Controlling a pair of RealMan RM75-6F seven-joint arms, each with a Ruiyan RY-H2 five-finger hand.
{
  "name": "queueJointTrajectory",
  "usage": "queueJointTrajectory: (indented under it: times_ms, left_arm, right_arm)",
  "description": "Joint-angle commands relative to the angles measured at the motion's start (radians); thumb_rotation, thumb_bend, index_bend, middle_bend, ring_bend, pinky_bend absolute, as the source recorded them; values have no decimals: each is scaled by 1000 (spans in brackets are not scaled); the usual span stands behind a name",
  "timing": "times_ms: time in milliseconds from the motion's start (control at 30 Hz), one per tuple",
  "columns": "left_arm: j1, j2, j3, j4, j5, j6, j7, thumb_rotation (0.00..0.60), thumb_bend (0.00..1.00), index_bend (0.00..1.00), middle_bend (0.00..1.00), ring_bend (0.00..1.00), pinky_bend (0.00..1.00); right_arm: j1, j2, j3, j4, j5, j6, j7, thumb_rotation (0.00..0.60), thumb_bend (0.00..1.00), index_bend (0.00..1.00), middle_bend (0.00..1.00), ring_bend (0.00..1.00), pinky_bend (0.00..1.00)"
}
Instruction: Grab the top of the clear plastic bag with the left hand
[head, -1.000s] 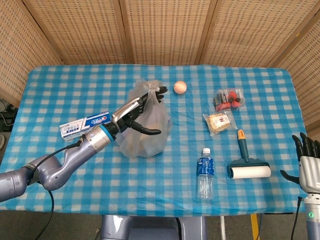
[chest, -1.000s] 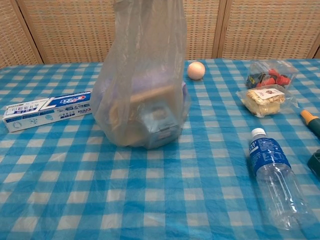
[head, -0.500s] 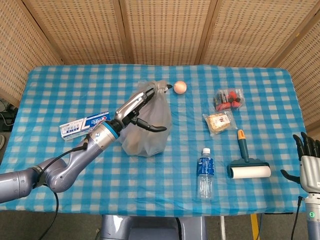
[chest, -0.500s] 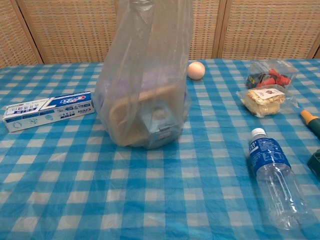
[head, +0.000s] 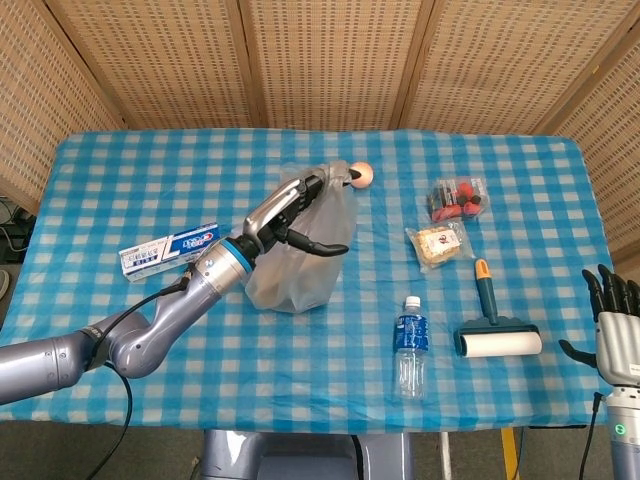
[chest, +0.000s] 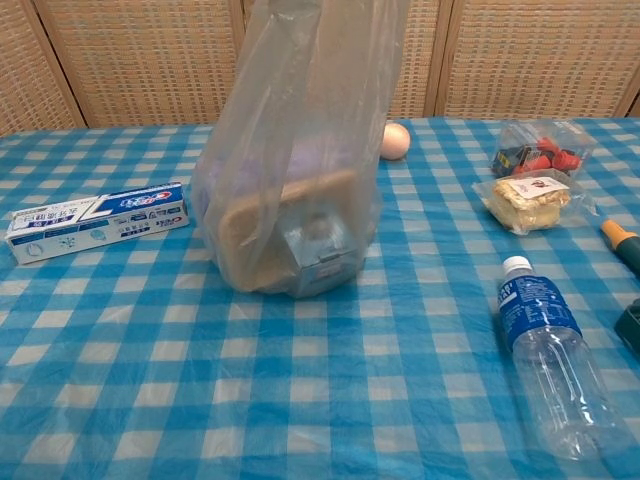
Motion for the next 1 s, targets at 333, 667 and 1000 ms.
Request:
queueJointTrajectory:
  times_ms: [333, 667, 1000]
  left_arm:
    - [-5, -144, -74, 98, 52, -73, -175, 600, 0, 429, 482, 337, 53]
    - [-6, -144, -71, 90, 10, -143, -171, 600, 0, 522, 583, 443, 256]
    - [42, -163, -115, 77, 58, -216, -250, 600, 0, 751, 760, 650, 717]
  right_arm:
    - [1, -1, 1, -3, 4, -1, -3, 600, 0, 0, 0, 0, 0]
    - [2, 3, 0, -5, 1, -2, 3, 600, 0, 0, 0, 0, 0]
    - [2, 2, -3, -8, 0, -3, -2, 600, 0, 0, 0, 0, 0]
